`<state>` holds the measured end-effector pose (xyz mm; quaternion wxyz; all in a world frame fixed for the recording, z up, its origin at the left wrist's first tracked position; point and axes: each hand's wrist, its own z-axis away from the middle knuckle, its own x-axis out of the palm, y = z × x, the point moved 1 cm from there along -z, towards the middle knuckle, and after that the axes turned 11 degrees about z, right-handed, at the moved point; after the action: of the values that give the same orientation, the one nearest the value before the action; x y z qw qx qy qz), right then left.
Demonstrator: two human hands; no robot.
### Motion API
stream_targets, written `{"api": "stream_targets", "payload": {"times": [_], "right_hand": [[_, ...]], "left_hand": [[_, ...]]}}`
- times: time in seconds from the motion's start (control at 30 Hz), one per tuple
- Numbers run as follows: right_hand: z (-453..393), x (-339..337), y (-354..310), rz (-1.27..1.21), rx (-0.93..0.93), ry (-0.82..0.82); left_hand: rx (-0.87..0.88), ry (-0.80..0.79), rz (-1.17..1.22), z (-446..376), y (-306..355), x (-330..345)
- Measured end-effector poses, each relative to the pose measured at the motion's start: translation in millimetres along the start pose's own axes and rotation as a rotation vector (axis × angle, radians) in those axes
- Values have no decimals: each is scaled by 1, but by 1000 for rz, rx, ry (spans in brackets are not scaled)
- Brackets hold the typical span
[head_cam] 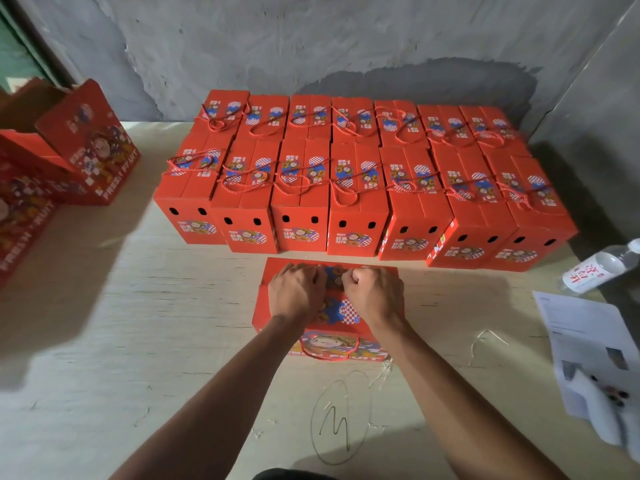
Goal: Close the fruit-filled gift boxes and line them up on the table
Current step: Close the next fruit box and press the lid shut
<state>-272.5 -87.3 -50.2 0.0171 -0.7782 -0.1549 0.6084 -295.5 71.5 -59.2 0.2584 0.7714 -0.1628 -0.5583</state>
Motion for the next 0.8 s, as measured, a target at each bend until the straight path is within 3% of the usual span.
{"api": "stream_targets", "payload": {"times": [0.1, 0.4, 0.57, 0.8], "right_hand": [[-2, 5, 7, -21, -3, 15], [18, -2, 32, -4, 53, 199], [19, 0, 31, 23, 82, 218], [-1, 4, 26, 172, 124, -1]], "left_hand": [[-49, -19, 2, -4, -4, 0], [18, 81, 57, 3, -35, -14], [58, 91, 30, 3, -29, -18], [-15, -9, -1, -8, -26, -16]]}}
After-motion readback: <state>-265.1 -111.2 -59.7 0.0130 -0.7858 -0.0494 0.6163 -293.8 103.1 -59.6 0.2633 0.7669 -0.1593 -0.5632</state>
